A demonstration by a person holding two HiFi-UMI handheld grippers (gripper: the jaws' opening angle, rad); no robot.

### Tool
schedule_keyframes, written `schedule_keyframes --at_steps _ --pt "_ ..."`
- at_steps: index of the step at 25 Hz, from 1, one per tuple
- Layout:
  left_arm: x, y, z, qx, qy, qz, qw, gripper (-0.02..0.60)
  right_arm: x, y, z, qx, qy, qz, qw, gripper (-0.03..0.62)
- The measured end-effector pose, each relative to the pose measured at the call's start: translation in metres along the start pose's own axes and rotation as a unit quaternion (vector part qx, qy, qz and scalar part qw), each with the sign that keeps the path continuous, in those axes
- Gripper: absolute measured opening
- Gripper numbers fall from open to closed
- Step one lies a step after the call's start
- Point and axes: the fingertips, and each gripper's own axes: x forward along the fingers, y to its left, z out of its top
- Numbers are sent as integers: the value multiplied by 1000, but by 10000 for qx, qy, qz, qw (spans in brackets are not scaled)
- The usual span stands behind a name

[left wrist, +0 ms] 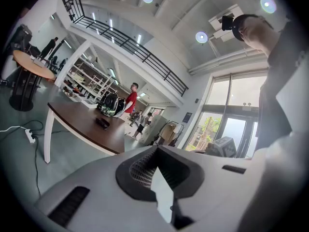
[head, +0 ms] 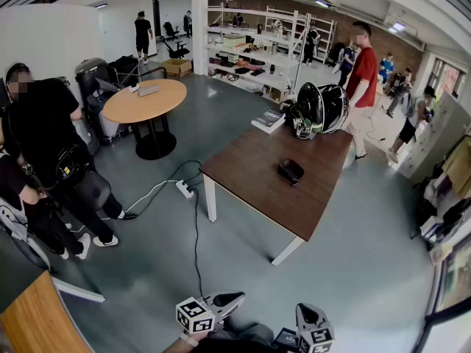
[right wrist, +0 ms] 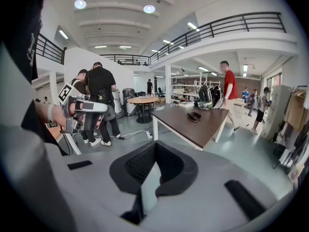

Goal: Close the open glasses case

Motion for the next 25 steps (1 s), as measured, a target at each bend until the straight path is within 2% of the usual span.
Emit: schedule_keyframes --at_steps 8,13,20,25 --pt "-8 23 -1 -119 71 197 9997 5 39 6 7 -2 153 273 9995 -14" --pt "-11 43 11 -148 34 474 9988 5 70 7 34 -112 -74 533 9985 -14" --pt "13 77 42 -31 -27 615 9981 5 108 -19 57 -33 -56 678 9977 -14" --pt "29 99 69 7 -151 732 9972 5 141 -39 95 -287 -146 799 9963 -14"
